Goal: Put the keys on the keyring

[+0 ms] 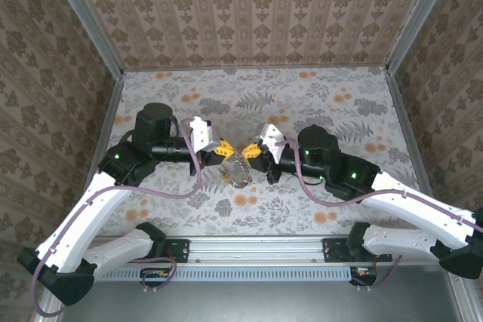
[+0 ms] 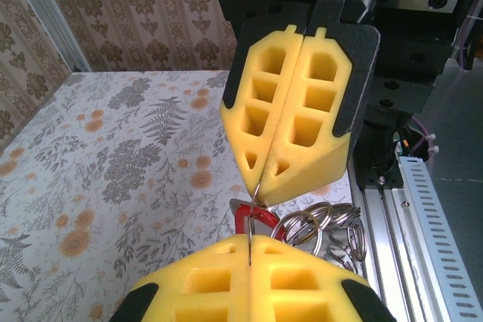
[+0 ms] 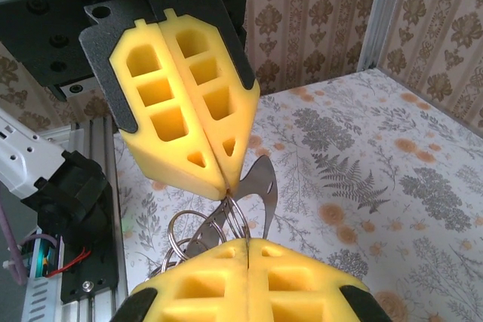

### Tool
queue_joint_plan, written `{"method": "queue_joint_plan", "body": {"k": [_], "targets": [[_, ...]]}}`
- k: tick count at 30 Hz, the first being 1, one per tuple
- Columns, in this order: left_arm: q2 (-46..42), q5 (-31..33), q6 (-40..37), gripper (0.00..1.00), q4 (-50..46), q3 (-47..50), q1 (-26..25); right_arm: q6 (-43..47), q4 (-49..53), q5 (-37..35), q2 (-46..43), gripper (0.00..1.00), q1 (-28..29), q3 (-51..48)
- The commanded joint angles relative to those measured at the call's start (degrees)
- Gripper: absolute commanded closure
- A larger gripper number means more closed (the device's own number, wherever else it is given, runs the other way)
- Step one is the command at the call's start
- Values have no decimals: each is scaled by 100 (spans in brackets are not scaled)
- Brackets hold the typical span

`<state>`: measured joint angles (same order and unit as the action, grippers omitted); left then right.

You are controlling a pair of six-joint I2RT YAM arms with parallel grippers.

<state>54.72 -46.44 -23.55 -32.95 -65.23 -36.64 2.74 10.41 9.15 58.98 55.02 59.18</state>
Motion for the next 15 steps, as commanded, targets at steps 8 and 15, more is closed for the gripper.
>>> {"method": "queue_joint_plan", "body": {"k": [8,15], "targets": [[-130,-142,125,100,201,19,26,-15,-205,-36,105,100,35,35],[-134,-103,114,100,185,19,19,16,-190,-91,32,100,36,11]]}}
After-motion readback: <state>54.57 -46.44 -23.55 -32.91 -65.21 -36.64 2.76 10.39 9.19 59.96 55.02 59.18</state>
